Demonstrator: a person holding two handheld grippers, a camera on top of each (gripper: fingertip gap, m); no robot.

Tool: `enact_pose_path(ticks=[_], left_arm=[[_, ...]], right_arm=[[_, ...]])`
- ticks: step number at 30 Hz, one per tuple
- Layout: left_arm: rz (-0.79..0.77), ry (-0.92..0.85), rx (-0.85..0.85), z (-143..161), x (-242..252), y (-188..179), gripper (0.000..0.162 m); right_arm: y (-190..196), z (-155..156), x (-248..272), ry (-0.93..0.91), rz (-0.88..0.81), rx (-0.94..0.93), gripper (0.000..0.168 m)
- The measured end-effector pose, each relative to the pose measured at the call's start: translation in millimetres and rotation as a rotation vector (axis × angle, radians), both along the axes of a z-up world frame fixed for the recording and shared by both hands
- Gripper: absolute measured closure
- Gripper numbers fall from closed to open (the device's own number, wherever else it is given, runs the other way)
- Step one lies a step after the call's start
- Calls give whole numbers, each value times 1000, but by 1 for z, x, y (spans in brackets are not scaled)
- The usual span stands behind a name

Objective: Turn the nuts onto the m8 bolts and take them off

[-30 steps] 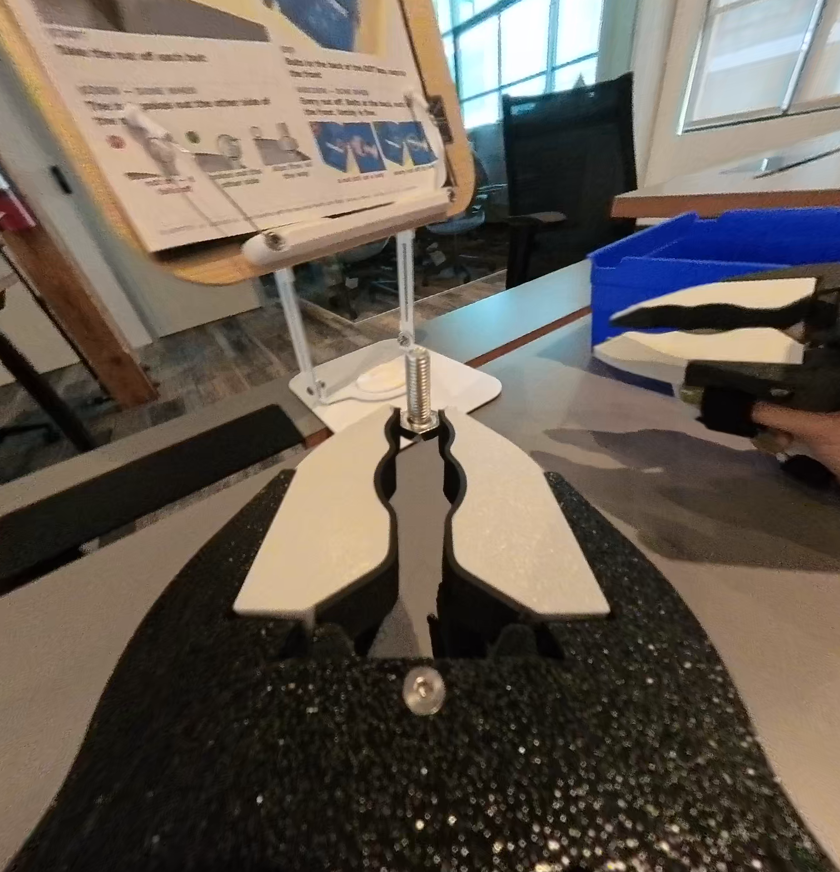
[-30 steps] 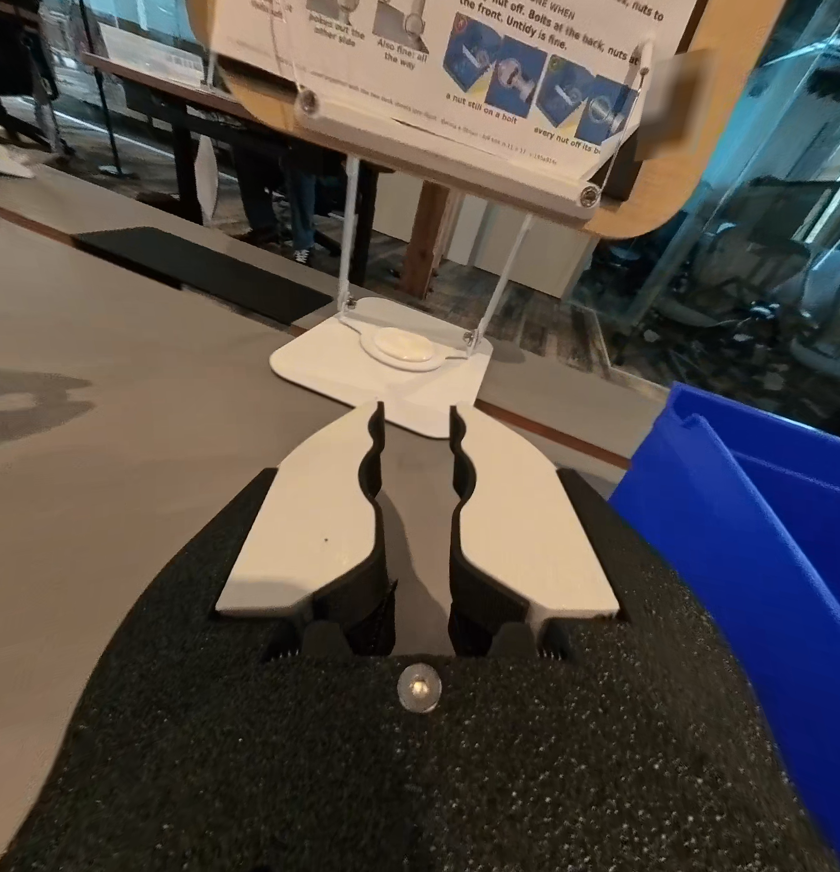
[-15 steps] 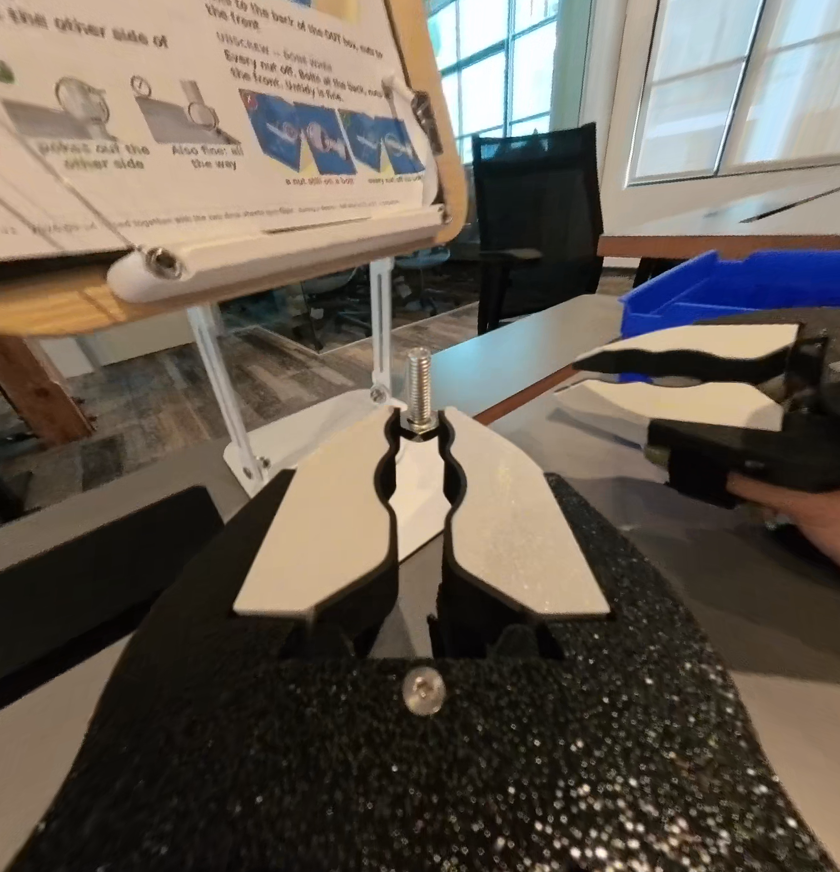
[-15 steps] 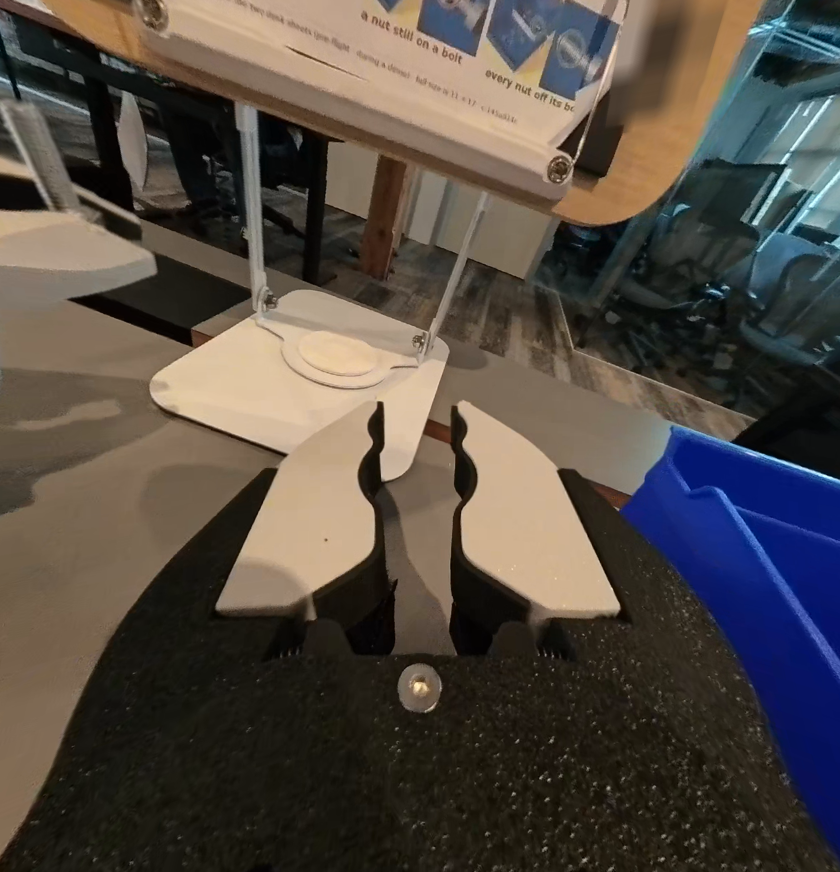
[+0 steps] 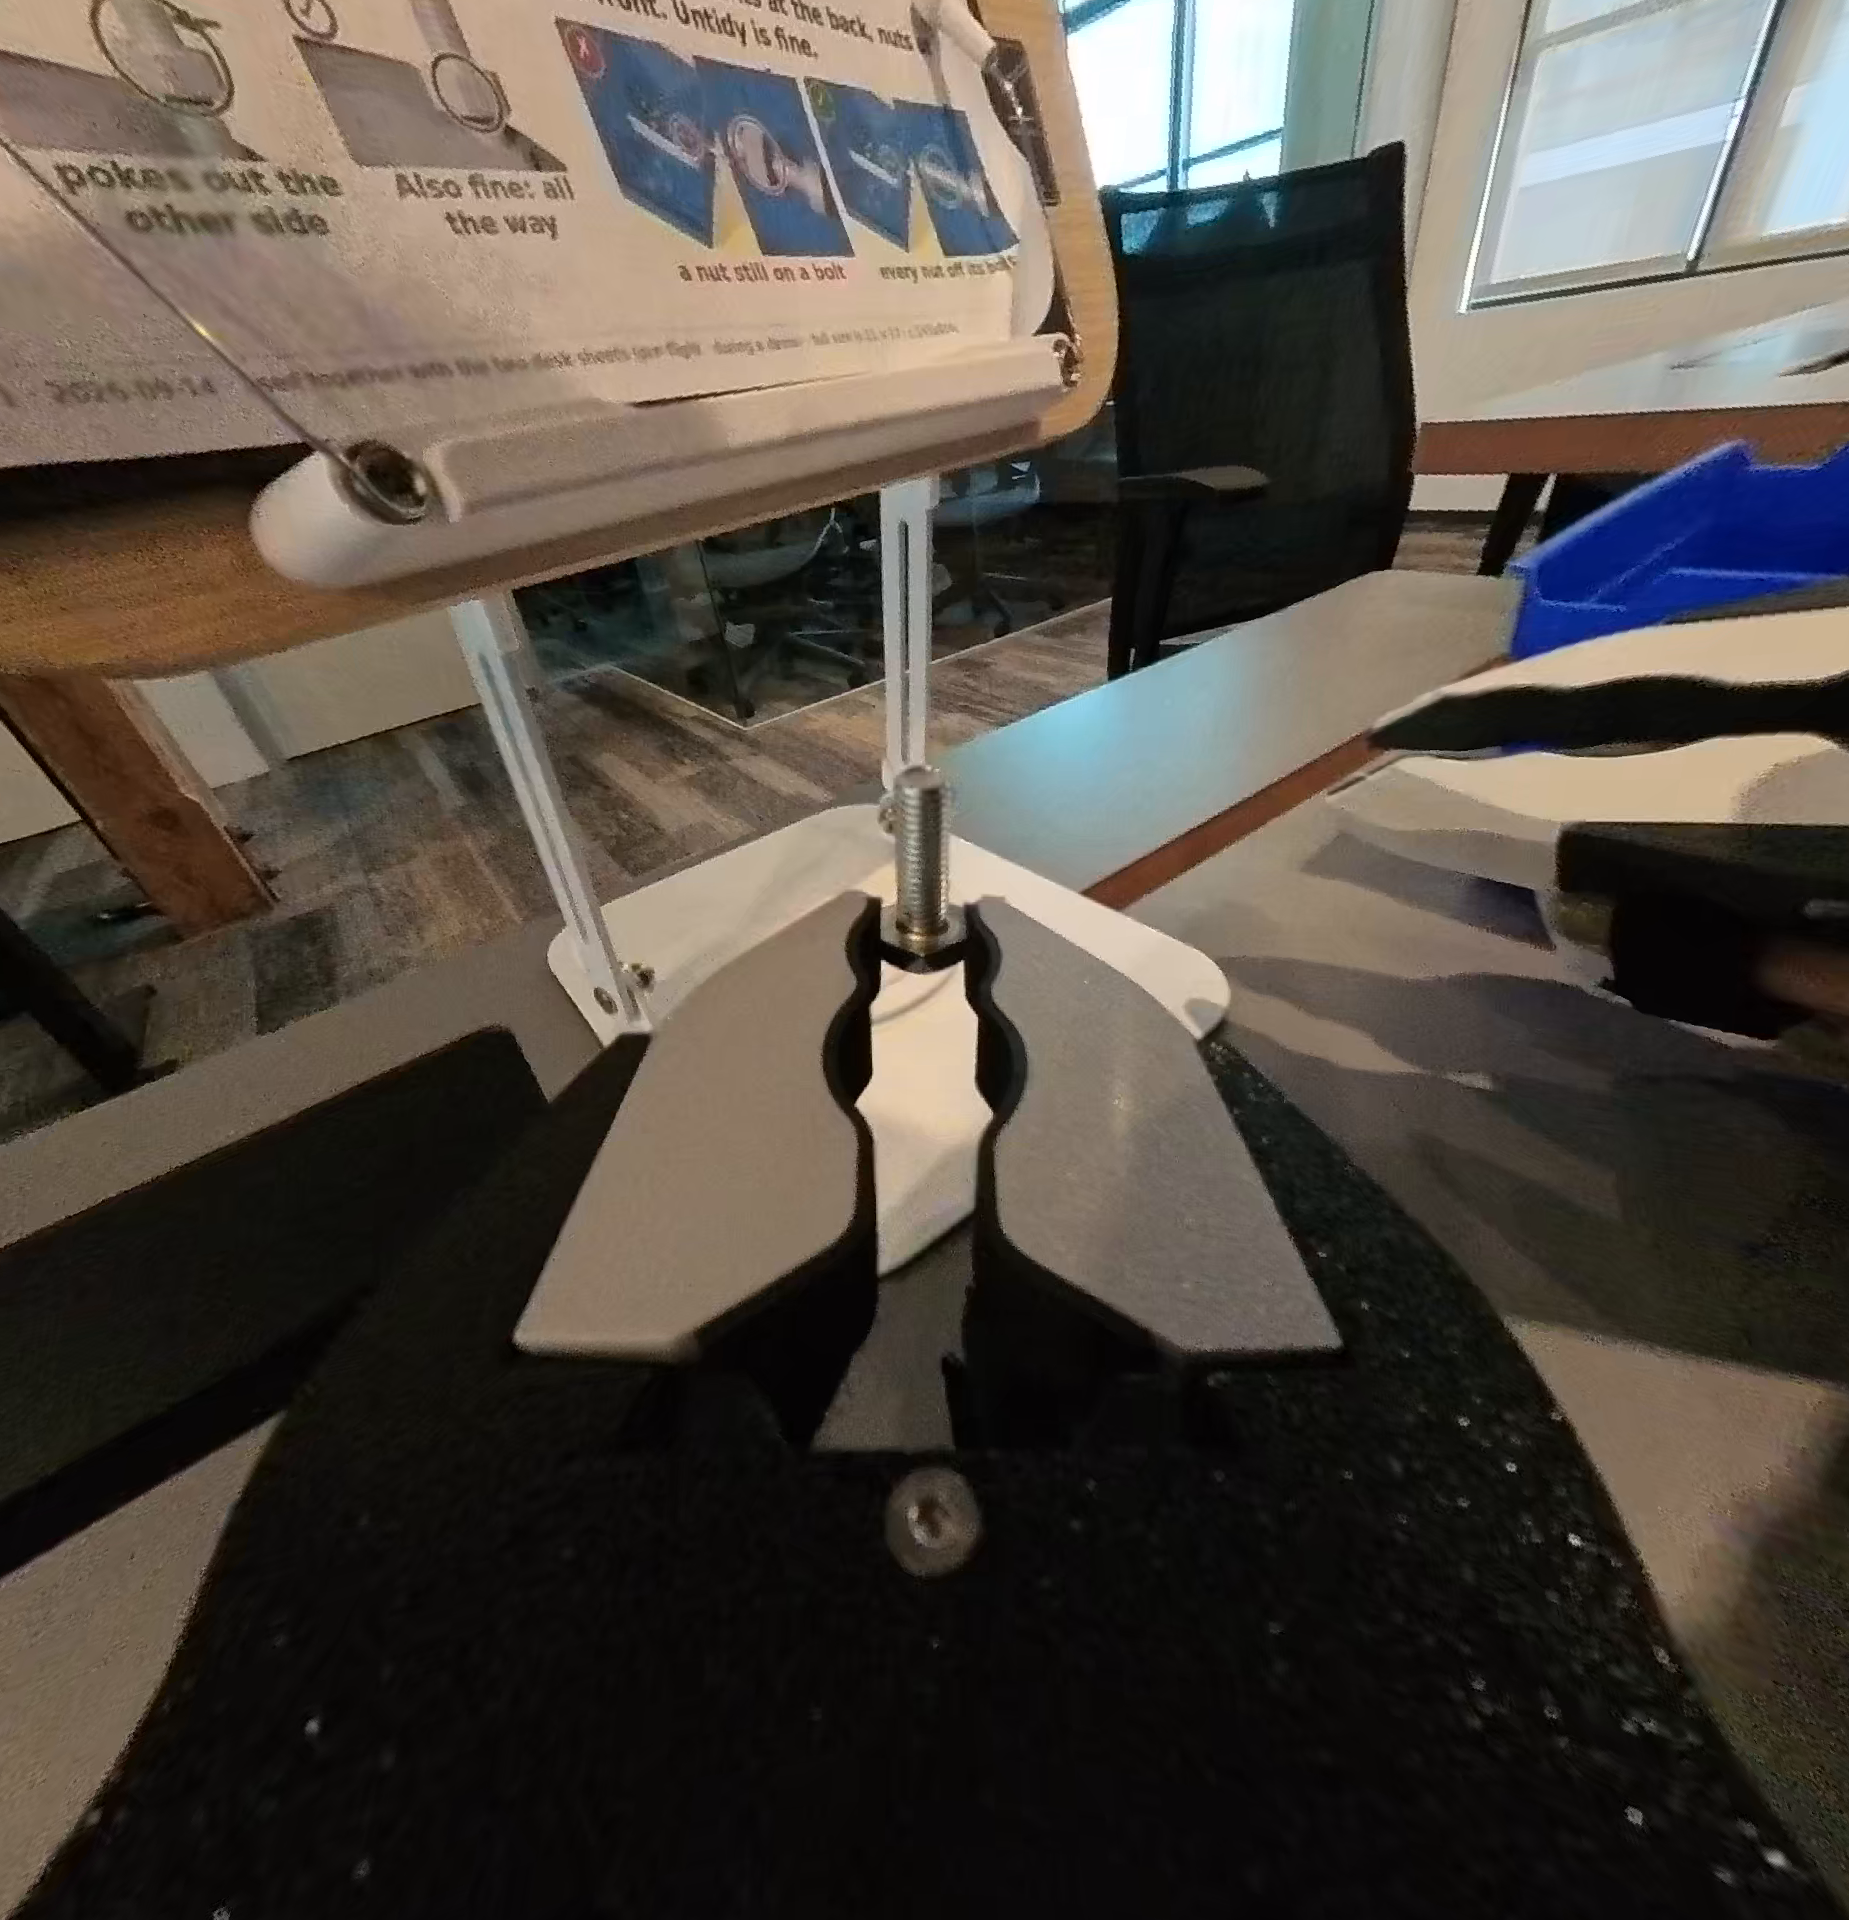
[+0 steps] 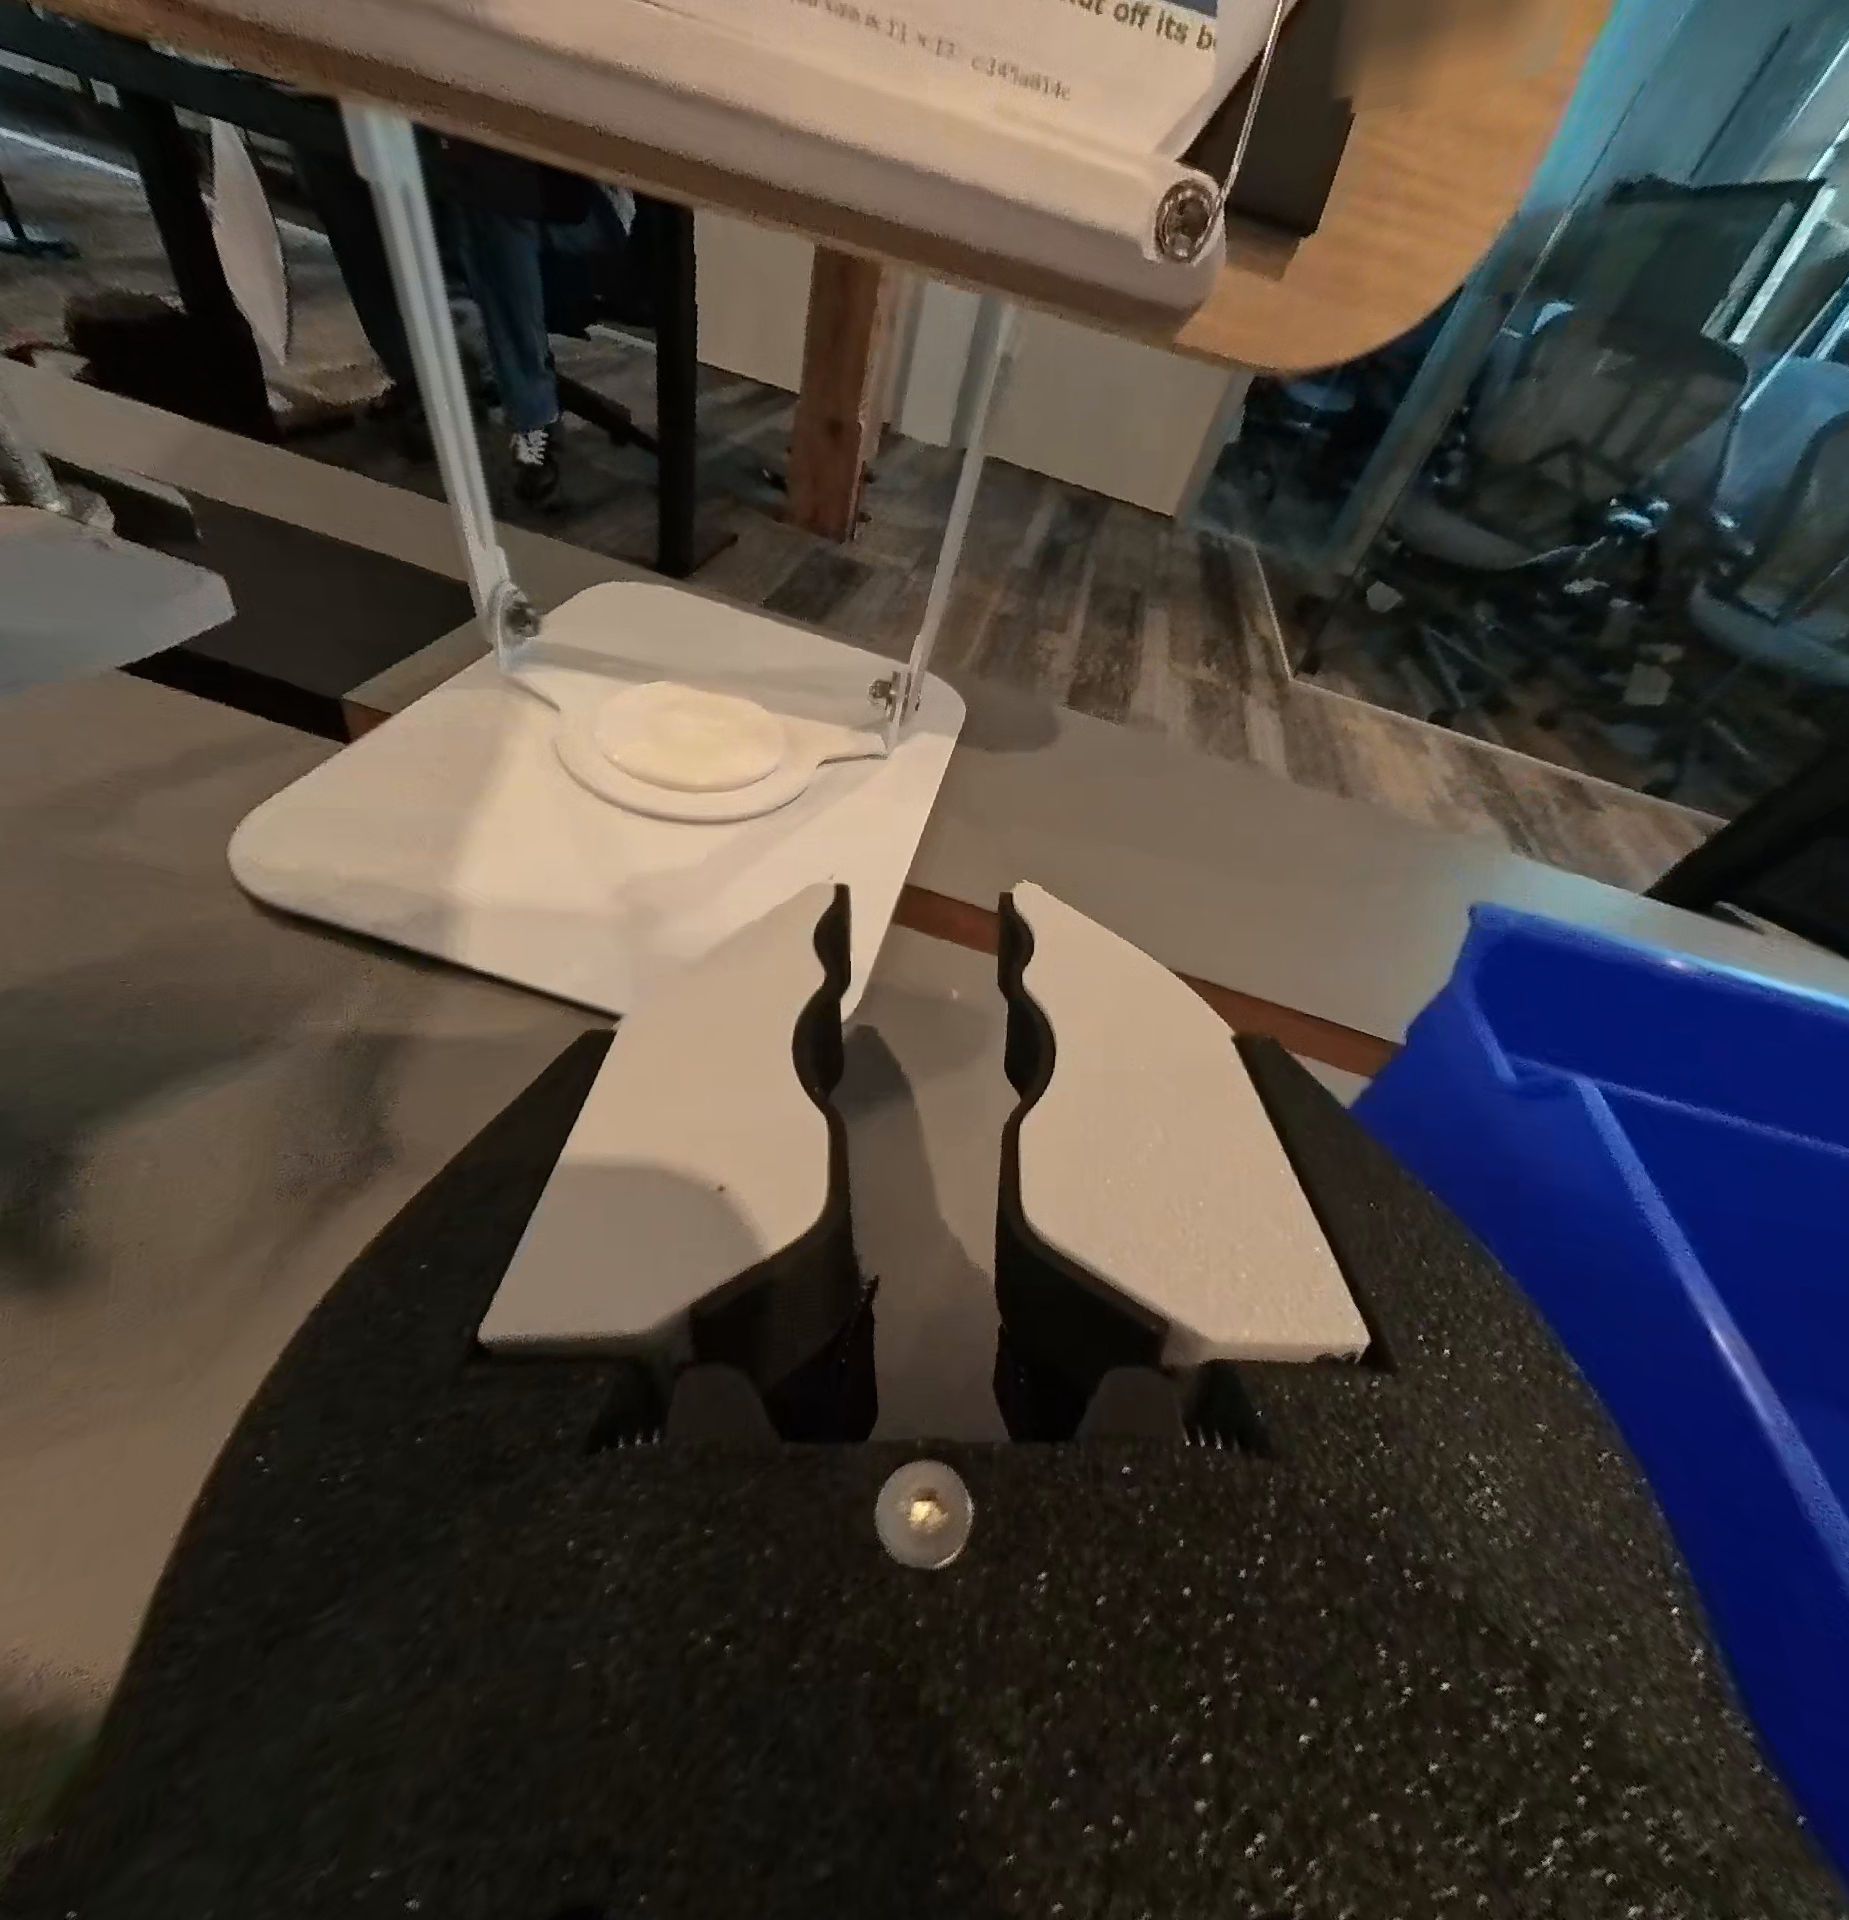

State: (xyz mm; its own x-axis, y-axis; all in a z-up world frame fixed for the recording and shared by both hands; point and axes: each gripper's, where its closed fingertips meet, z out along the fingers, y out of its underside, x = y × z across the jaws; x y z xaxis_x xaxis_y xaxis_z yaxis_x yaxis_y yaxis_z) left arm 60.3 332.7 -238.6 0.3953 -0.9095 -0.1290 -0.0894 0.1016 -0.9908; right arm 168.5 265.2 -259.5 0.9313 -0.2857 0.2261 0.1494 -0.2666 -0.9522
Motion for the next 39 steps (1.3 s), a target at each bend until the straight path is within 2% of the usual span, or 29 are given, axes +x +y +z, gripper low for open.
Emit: enact_pose_path(ticks=[10,29,39], left_arm=[[61,-6,44,2,7,15,147],[56,6,49,1,9,14,147],[35,3,47,2,9,10,148]], right_arm=[[25,-6,12,82,18,-13,143],[18,-4,13,152,53,20,142],[14,1,8,64,36,38,141]])
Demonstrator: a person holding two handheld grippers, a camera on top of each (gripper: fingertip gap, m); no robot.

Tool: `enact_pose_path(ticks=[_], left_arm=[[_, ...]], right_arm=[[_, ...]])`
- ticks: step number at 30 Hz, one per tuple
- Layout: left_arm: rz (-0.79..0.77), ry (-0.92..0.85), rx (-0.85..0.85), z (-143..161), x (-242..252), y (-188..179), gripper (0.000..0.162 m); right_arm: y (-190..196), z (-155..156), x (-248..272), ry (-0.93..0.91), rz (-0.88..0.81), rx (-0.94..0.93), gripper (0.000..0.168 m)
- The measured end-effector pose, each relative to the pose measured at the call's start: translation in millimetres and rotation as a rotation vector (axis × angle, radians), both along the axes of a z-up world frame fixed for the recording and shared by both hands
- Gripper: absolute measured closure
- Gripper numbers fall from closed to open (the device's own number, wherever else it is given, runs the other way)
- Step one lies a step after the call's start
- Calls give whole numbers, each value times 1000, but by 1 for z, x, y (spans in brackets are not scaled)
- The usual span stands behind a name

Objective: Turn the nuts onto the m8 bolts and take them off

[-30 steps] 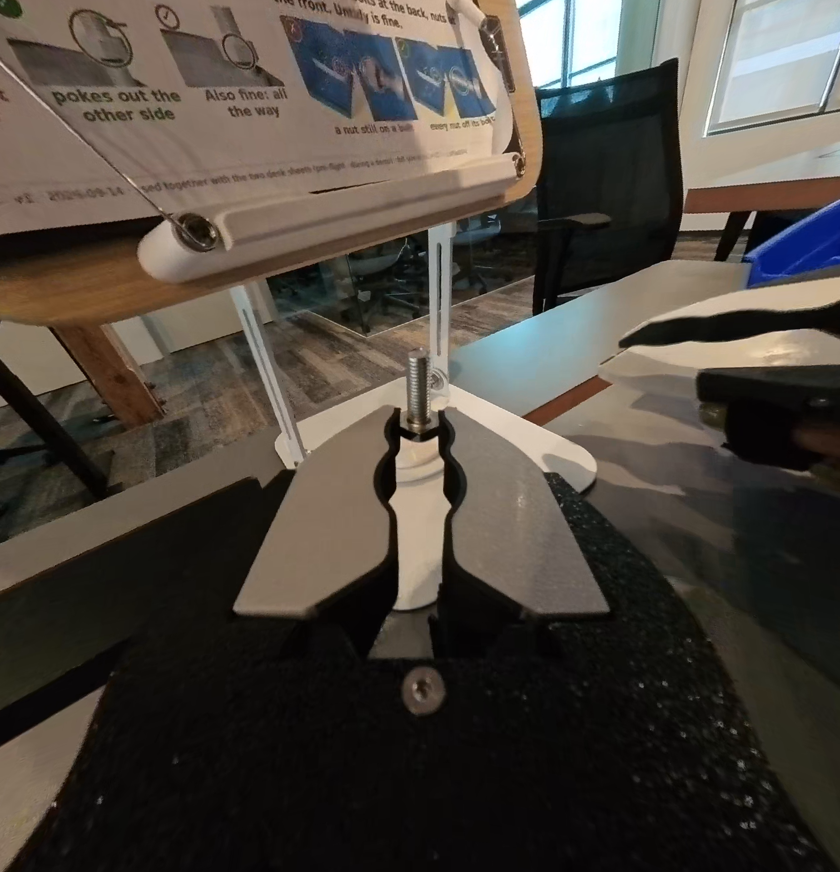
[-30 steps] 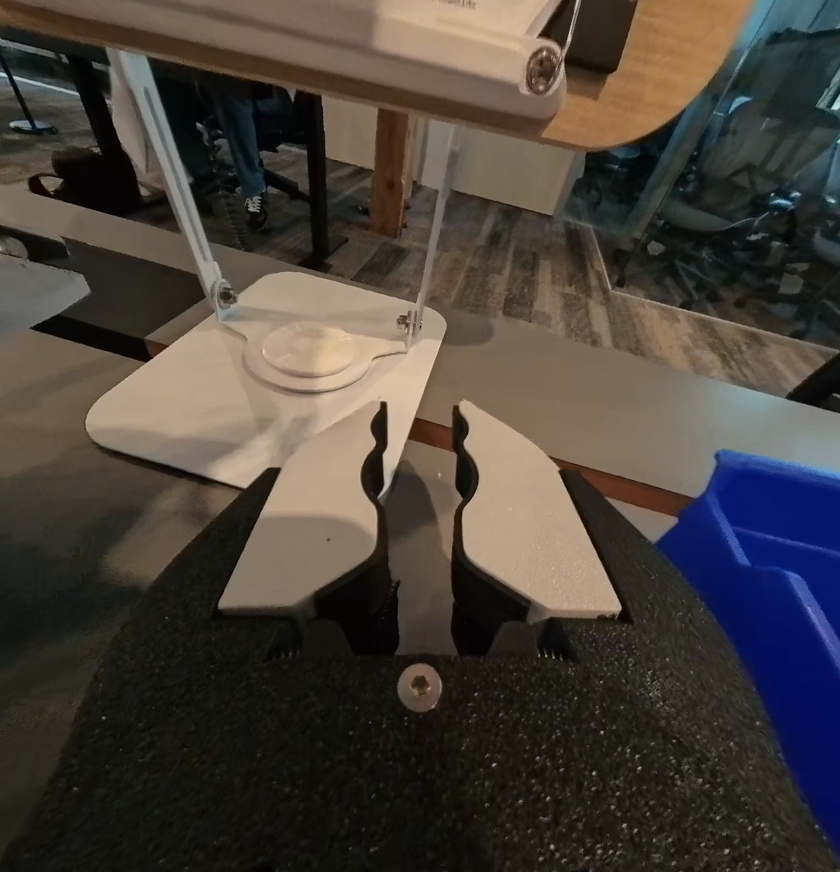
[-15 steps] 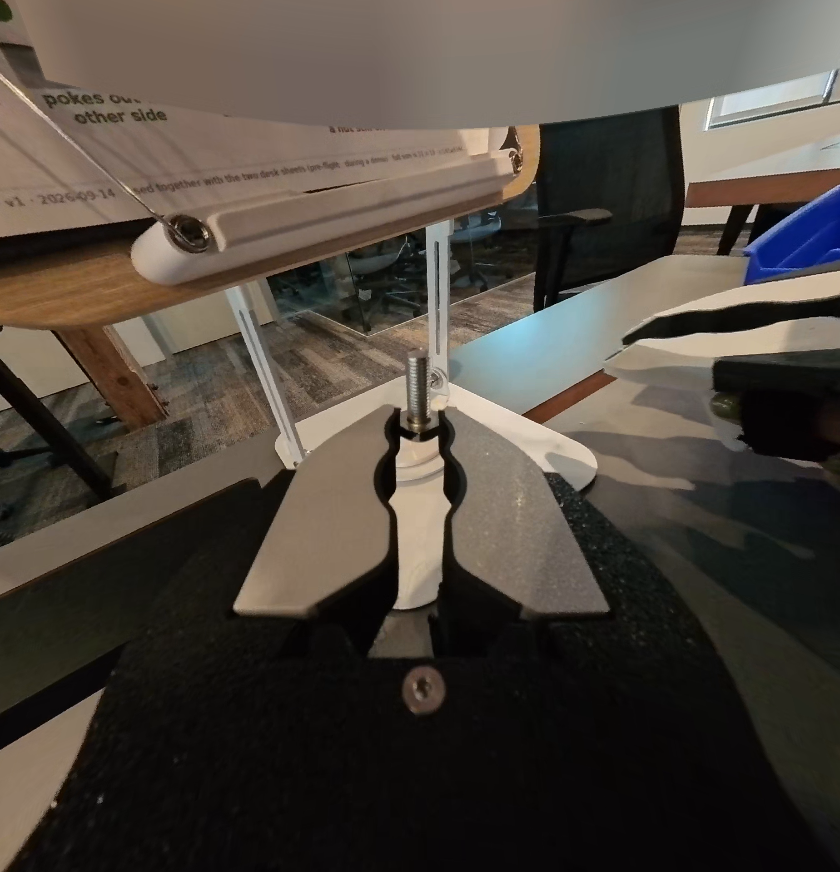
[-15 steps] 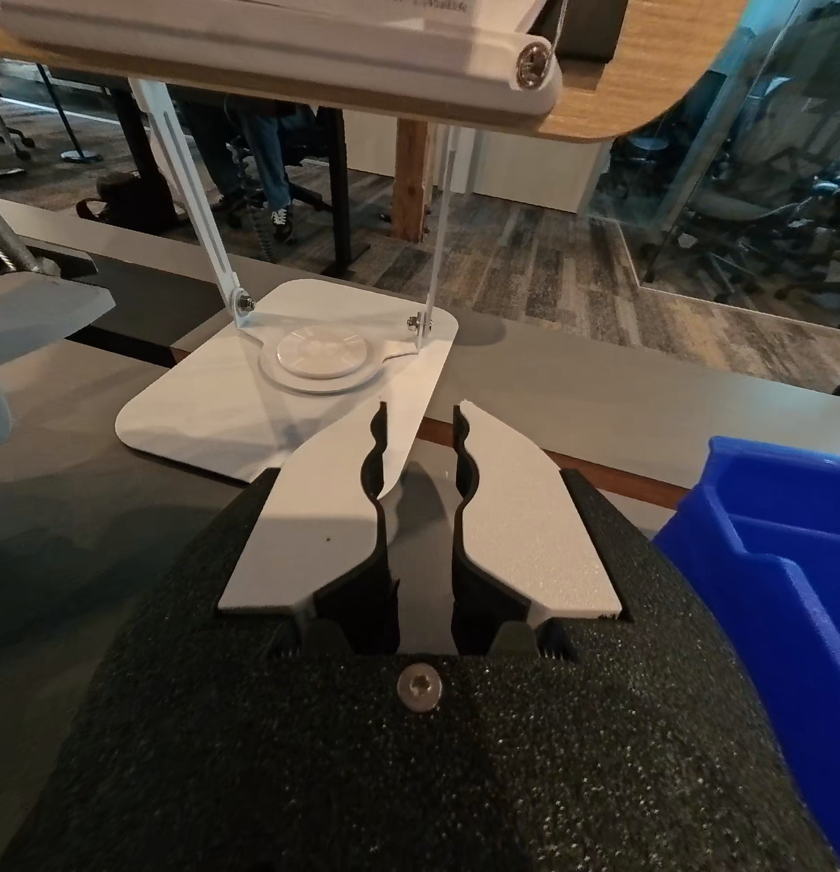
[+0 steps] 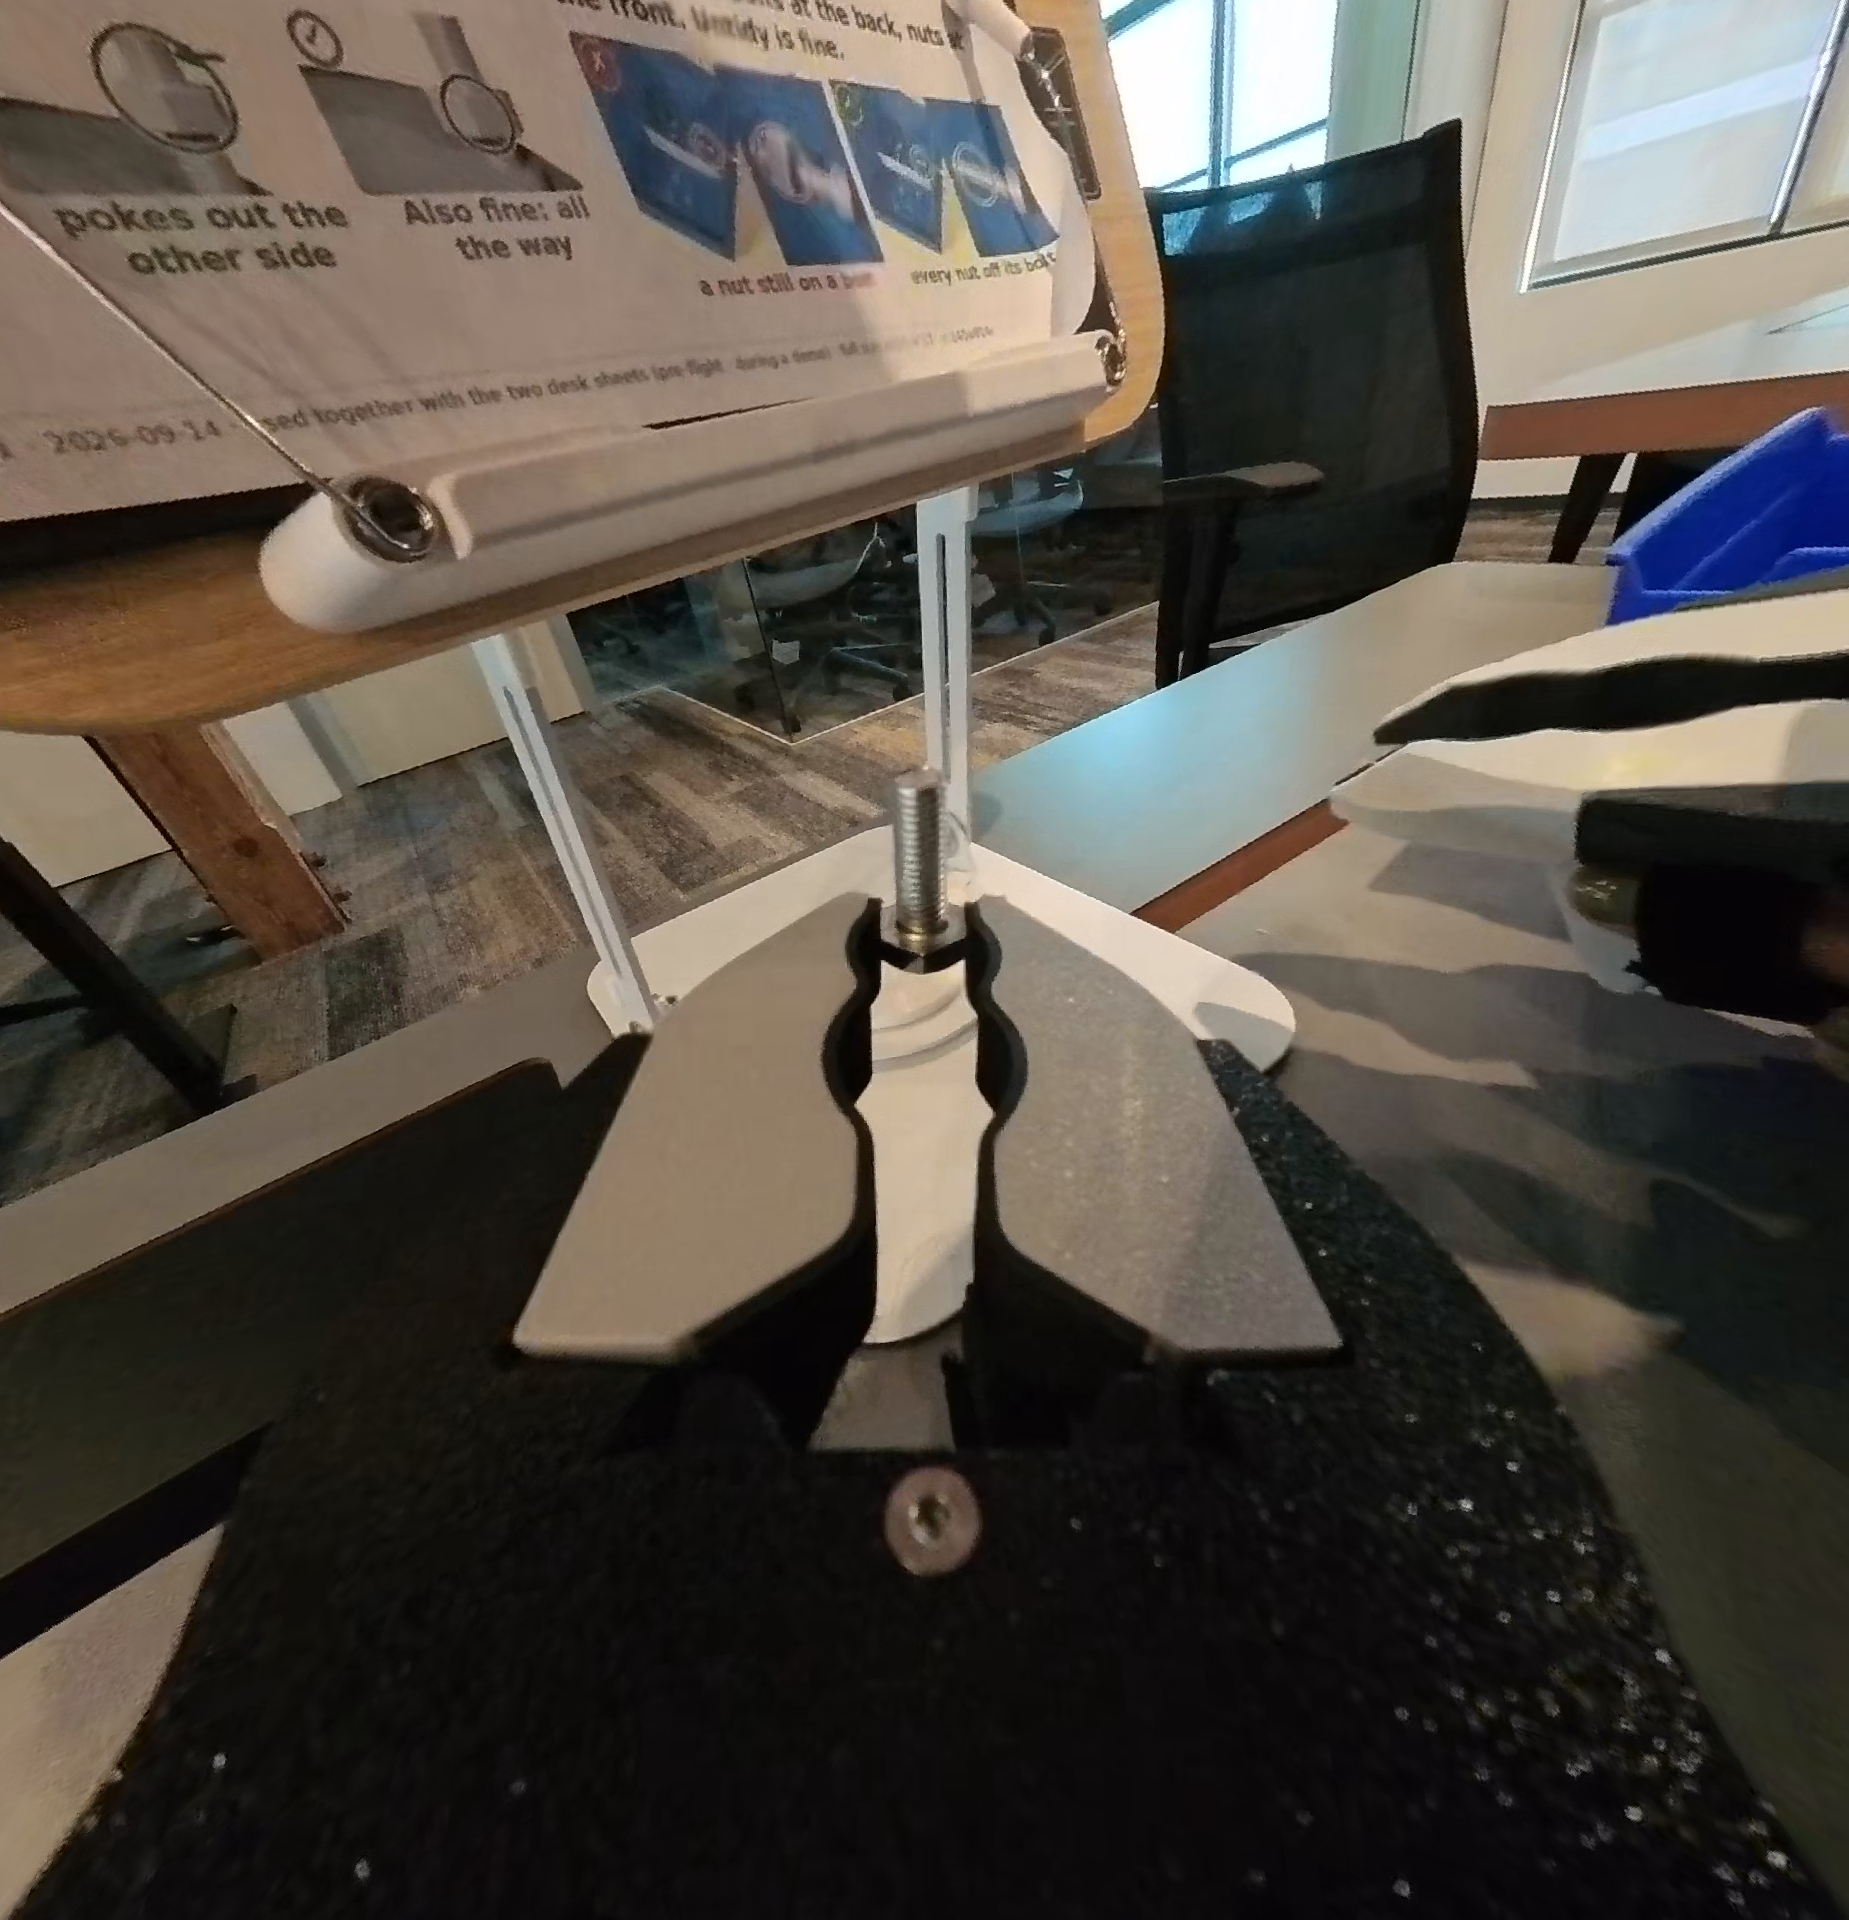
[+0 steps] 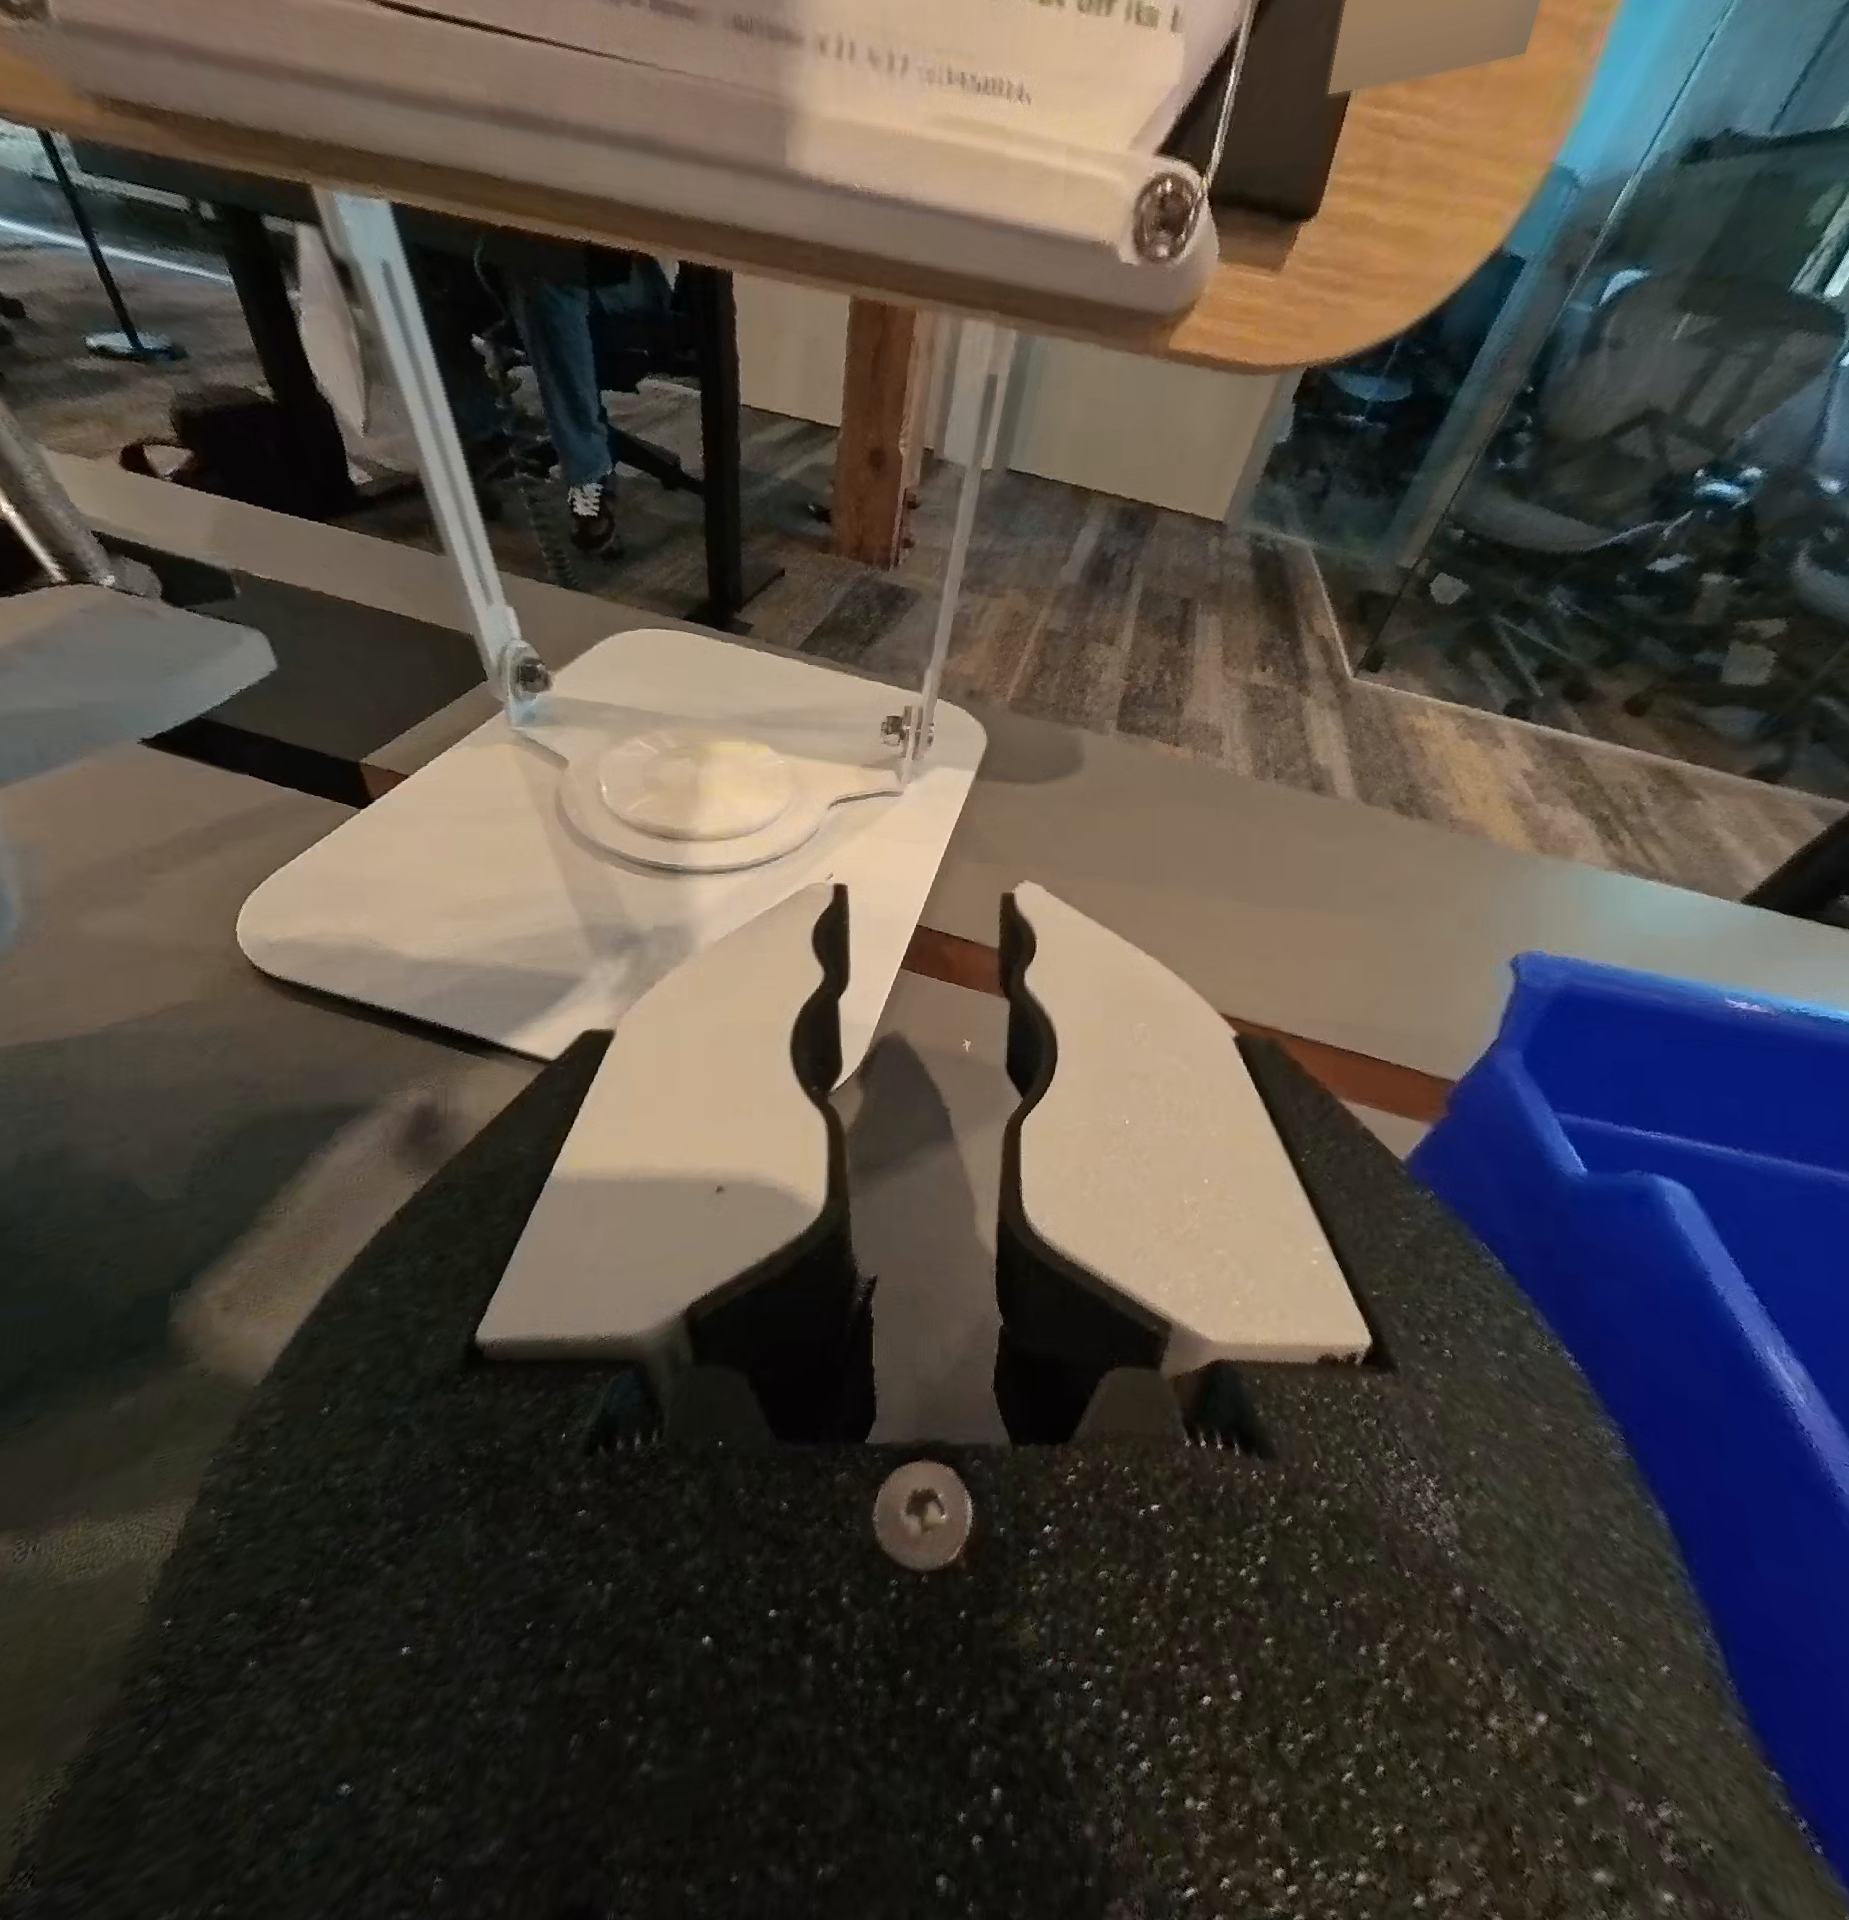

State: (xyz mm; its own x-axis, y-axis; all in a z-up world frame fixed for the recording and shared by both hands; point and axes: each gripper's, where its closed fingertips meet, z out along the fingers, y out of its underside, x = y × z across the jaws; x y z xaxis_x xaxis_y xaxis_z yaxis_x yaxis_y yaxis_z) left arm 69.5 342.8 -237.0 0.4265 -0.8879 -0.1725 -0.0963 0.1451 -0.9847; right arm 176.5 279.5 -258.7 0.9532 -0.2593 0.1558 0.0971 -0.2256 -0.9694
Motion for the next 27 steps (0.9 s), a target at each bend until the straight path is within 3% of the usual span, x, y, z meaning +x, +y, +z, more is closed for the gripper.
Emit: enact_pose_path(ticks=[6,16,21,27], left_arm=[[-34,-10,-28,0,-6,-9,148],[10,-86,-82,10,-17,-12,147],[47,-25,13,9,-22,-16,147],[85,-42,-11,7,-63,-71,147]], right_arm=[[-12,8,-10,-104,-19,39,143],[-18,16,-13,-99,-25,91,142],[-19,22,-22,-151,-22,118,143],[-44,22,-58,-240,-29,108,144]])
